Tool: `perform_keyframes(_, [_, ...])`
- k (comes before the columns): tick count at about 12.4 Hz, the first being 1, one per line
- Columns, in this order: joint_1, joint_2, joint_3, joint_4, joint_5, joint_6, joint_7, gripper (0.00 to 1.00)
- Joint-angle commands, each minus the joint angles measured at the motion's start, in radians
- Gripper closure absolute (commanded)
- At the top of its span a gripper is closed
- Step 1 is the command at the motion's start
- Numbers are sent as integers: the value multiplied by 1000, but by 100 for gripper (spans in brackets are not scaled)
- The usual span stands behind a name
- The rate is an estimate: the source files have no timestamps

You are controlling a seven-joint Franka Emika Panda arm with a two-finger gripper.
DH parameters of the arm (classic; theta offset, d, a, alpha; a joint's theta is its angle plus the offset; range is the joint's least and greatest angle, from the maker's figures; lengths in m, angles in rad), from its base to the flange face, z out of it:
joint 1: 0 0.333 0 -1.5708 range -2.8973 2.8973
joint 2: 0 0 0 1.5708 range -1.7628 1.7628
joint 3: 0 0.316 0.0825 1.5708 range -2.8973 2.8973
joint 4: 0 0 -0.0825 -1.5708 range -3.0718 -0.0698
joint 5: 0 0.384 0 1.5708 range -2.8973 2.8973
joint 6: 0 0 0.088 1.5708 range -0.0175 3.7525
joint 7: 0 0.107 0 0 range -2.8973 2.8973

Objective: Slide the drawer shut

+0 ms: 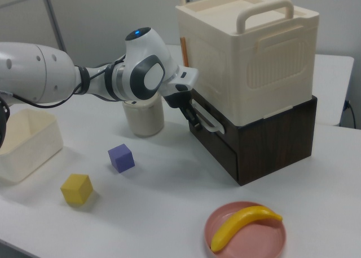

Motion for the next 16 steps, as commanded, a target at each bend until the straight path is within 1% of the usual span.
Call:
perform_keyframes(1, [-2,16,-4,23,-21,23,-18,100])
perform_keyframes(3, [-2,15,-5,23,-26,23,-26,100])
perform_keyframes(4, [-1,12,-4,22,-27,23,-26,68])
perform_keyframes(5, [2,8,-4,16,-30,20,-27,48])
perform_keyframes(6, [7,2,-5,12,-37,9,-45,33])
perform_keyframes(7, [10,-2,-4,8,-37,3,-67,29])
perform_keyframes(8, [13,-21,-4,-6,-37,-32,-93,22])
perform_keyframes(11, [45,-53,1,-6,-37,-125,-133,16])
perform_keyframes(12, [68,-73,2,-6,-37,-185,-154,12])
perform_keyframes(14, [120,-117,2,-6,-35,-280,-176,12])
perform_keyframes(15, [155,-149,4,-6,-29,-349,-197,0])
perform_keyframes(16, [200,-172,10,-6,-24,-422,-237,0])
